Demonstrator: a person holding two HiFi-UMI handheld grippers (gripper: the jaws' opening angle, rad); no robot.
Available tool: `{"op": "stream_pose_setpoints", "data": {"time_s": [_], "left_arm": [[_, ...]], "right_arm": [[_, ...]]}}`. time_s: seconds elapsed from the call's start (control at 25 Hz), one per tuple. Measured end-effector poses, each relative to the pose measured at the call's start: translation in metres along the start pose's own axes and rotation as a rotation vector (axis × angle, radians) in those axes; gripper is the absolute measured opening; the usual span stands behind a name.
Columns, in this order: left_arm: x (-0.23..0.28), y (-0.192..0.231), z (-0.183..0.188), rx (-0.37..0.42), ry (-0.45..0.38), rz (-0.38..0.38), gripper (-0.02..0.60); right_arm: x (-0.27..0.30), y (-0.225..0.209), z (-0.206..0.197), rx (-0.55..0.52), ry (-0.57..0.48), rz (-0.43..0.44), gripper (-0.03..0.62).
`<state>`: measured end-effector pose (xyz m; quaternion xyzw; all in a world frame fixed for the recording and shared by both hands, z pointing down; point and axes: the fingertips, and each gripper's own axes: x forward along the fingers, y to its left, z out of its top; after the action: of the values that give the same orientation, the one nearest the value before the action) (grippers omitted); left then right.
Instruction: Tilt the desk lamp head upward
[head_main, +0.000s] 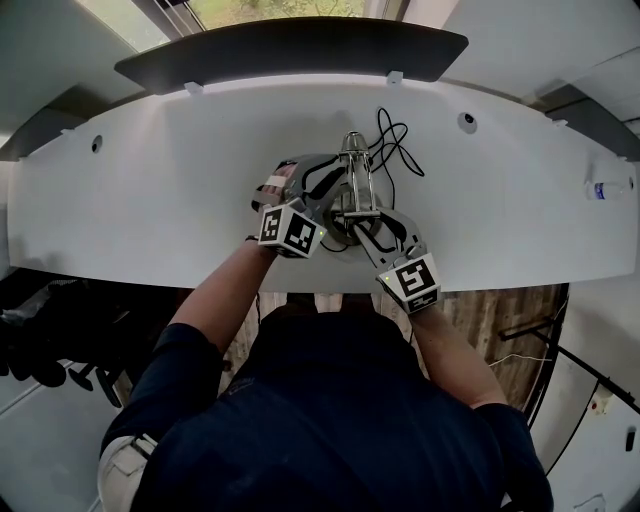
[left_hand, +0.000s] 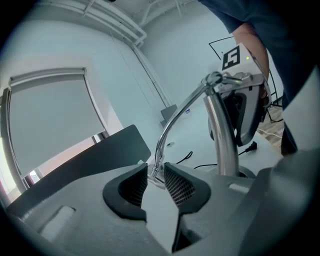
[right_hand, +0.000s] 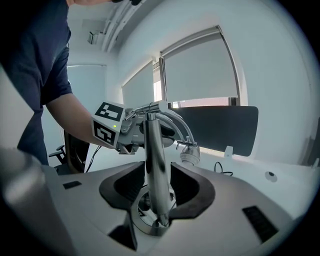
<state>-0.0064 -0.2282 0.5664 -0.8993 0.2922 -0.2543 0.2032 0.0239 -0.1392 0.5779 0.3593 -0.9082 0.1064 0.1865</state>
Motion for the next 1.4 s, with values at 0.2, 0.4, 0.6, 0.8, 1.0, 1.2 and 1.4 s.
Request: {"op": "stream_pose_setpoints", "data": {"time_s": [0.2, 0.4, 0.6, 0.8, 1.0, 1.2, 1.4], "left_arm": [[0.014, 0.001, -0.010, 0.001, 0.022, -0.017, 0.089], [0.026, 0.002, -0.014, -0.043, 0.023, -0.037, 0.089], [0.030, 0.003, -0.015, -0.072, 0.019, -0.063, 0.089], [0.033, 0.005, -0.017, -0.165, 0.009, -0.105, 0.083], [0.034, 0.007, -0.016, -0.192, 0.016, -0.114, 0.074], [0.035, 0.012, -0.011, -0.143, 0.034, -0.080, 0.071], [0.035, 0.015, -0.008, -0.121, 0.052, -0.062, 0.071]], "right_arm": [[0.007, 0.003, 0.001, -0.025, -0.009, 0.009, 0.166], [0.012, 0.003, 0.003, -0.041, -0.007, 0.020, 0.150], [0.012, 0.003, 0.004, -0.037, -0.004, 0.029, 0.147], [0.013, 0.002, 0.004, -0.041, -0.002, 0.035, 0.144], [0.014, 0.004, 0.004, -0.052, -0.011, 0.050, 0.141], [0.013, 0.004, 0.003, -0.056, 0.005, 0.039, 0.138], [0.013, 0.005, 0.002, -0.039, 0.019, 0.046, 0.137]]}}
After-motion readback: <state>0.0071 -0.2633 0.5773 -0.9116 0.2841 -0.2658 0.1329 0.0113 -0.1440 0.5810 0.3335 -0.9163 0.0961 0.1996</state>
